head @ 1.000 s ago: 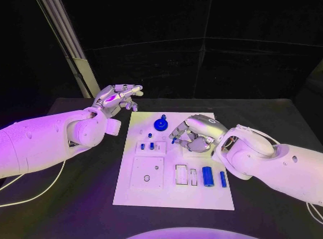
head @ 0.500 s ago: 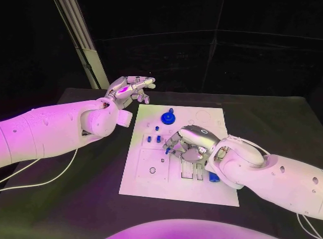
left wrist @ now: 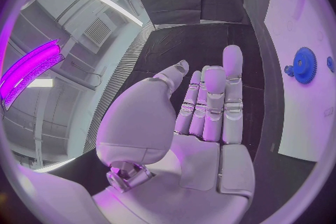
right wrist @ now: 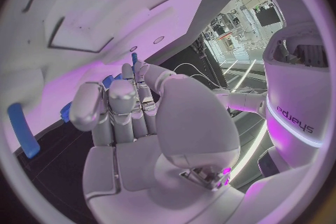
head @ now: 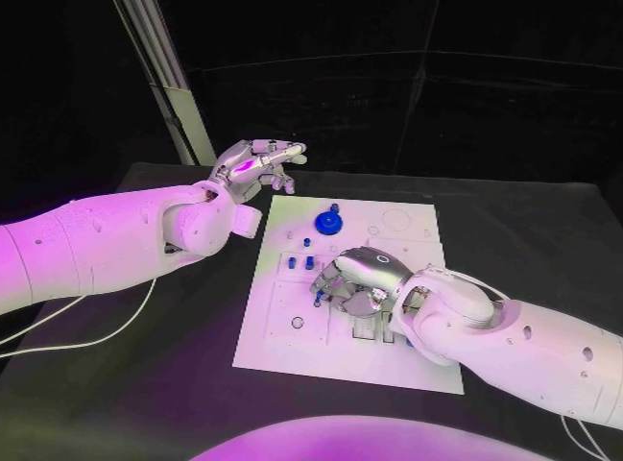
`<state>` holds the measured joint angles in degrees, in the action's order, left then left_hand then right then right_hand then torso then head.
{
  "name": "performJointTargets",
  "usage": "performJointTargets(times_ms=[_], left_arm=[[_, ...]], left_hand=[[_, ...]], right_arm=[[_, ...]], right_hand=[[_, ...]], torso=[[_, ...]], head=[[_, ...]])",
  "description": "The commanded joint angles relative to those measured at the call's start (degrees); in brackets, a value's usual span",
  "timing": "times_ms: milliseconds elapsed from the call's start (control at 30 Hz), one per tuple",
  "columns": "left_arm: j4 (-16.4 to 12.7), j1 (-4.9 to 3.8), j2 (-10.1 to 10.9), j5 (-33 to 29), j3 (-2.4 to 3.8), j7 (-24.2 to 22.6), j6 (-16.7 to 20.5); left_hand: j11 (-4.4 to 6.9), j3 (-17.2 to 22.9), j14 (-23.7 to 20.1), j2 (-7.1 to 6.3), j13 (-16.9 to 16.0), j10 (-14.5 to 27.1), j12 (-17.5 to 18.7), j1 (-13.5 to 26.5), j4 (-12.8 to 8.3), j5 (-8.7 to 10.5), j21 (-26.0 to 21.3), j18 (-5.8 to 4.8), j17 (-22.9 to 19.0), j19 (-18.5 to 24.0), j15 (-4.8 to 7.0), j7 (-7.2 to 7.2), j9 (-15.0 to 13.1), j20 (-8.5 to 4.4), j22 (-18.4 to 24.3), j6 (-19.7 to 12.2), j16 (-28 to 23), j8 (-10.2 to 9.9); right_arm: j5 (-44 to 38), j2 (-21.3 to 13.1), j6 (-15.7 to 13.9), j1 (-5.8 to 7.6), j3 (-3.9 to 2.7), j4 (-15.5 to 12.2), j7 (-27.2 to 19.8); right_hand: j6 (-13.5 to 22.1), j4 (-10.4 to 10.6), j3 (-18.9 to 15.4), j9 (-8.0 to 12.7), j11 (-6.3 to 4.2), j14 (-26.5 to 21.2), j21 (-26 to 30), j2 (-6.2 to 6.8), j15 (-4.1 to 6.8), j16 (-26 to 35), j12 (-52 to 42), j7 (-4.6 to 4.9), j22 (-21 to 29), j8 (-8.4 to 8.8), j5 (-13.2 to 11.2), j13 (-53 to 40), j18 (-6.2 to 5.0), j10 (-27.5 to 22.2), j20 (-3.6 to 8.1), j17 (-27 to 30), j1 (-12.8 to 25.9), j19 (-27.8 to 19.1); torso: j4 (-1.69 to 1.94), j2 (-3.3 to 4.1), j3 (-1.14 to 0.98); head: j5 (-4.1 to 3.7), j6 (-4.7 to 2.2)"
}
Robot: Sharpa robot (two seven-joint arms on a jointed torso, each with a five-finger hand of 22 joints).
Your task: Assemble the parts on the task board
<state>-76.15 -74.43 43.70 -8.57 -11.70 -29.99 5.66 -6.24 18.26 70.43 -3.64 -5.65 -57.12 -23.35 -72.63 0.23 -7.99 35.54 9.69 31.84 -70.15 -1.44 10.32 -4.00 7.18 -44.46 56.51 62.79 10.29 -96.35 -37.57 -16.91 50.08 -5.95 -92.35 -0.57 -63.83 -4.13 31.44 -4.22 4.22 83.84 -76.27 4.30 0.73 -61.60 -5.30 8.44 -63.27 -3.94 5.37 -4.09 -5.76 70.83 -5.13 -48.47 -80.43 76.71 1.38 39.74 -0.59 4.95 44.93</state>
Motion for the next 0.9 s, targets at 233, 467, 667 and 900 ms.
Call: performJointTargets(times_ms=[233, 467, 667, 900], left_arm=[[0.1, -0.09, -0.05, -0.21, 0.05, -0.32, -0.53], [0.15, -0.09, -0.06, -0.21, 0.05, -0.22, -0.51], [0.2, -0.09, -0.07, -0.21, 0.05, -0.12, -0.57], [0.26, -0.09, -0.07, -0.21, 0.05, 0.03, -0.62]], left_hand=[[0.04, -0.31, -0.34, 0.26, -0.06, 0.29, -0.27, -0.15, 0.06, -0.15, -0.32, 0.8, -0.05, 0.18, 0.09, 0.02, 0.03, -0.11, 0.08, -0.16, -0.33, 0.37], [0.02, -0.37, -0.36, 0.27, -0.05, 0.39, -0.3, -0.21, 0.05, -0.17, -0.37, 0.79, -0.12, 0.17, 0.08, 0.04, 0.05, -0.11, 0.13, -0.24, -0.33, 0.37], [0.02, -0.37, -0.36, 0.27, -0.05, 0.39, -0.3, -0.21, 0.05, -0.17, -0.37, 0.79, -0.12, 0.17, 0.08, 0.04, 0.05, -0.11, 0.13, -0.24, -0.33, 0.37], [0.0, -0.43, -0.39, 0.27, -0.04, 0.47, -0.33, -0.23, 0.05, -0.17, -0.41, 0.79, -0.19, 0.16, 0.07, 0.07, 0.06, -0.11, 0.16, -0.31, -0.34, 0.37]], right_arm=[[-2.5, 0.6, 2.25, -0.08, -0.01, 0.22, 1.63], [-3.06, 0.65, 2.84, -0.1, 0.0, 0.28, 1.94], [-3.69, 0.76, 3.3, -0.11, 0.01, 0.29, 2.17], [-4.78, 0.92, 3.64, -0.11, 0.01, 0.15, 2.16]], right_hand=[[0.02, -0.01, 0.04, -0.02, 0.24, 0.8, -0.14, 0.45, -0.12, -0.26, 0.17, 0.38, -0.04, 0.16, 0.3, -0.05, 0.32, -0.09, -0.17, -0.03, 0.22, 0.16], [0.04, -0.02, 0.02, -0.02, 0.24, 0.8, -0.16, 0.47, -0.12, -0.32, 0.18, 0.38, -0.07, 0.16, 0.31, -0.05, 0.32, -0.1, -0.18, -0.08, 0.25, 0.17], [0.04, -0.02, 0.02, -0.02, 0.24, 0.8, -0.16, 0.47, -0.12, -0.32, 0.18, 0.38, -0.07, 0.16, 0.31, -0.05, 0.32, -0.1, -0.18, -0.08, 0.25, 0.17], [0.01, -0.01, -0.07, -0.03, 0.24, 0.8, -0.19, 0.52, -0.13, -0.38, 0.18, 0.36, -0.09, 0.13, 0.31, -0.06, 0.32, -0.09, -0.2, -0.09, 0.34, 0.15]], torso=[[-0.06, 0.04, -0.04], [-0.01, -0.01, -0.02], [0.0, -0.03, -0.02], [-0.02, -0.02, -0.01]], head=[[0.32, 0.27], [0.34, 0.42], [0.37, 0.53], [0.46, 0.65]])
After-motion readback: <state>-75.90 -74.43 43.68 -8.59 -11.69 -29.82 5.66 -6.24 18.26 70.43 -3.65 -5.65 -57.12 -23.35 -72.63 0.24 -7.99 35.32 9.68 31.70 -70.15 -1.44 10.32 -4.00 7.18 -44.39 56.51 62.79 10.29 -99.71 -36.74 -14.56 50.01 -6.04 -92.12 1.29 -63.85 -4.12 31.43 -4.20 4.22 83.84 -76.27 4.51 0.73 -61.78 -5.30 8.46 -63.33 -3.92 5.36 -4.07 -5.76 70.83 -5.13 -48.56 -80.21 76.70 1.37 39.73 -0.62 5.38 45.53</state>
